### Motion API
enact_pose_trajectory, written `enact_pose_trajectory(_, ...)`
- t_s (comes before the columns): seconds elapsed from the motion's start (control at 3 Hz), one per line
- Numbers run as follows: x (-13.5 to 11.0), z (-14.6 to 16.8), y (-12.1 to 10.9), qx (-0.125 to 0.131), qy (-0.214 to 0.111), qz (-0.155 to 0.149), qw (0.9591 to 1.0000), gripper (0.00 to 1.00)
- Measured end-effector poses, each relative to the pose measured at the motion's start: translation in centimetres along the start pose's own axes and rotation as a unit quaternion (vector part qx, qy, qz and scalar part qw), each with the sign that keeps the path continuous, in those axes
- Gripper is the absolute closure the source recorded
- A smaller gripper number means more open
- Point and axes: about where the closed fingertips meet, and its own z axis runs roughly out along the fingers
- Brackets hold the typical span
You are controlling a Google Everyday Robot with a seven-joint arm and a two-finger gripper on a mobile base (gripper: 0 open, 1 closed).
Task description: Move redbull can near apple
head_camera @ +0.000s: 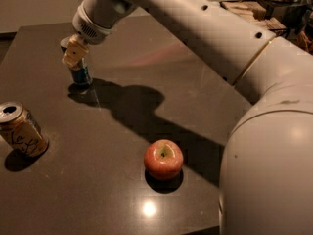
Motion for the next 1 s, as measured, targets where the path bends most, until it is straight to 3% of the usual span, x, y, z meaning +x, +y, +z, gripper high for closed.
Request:
enact_pose_trajectory(0.33, 1.1, -3.3, 0.4, -0.008, -0.006, 0.004, 0.9999, 0.87)
enact_pose_trajectory(0.67, 3.5, -7.7, 1.6, -0.011, -0.008, 0.016, 0.9998, 1.00)
enact_pose_trajectory(1.0, 6.8, -12.1, 3.6, -0.012, -0.002, 0.028, 0.9995, 1.00)
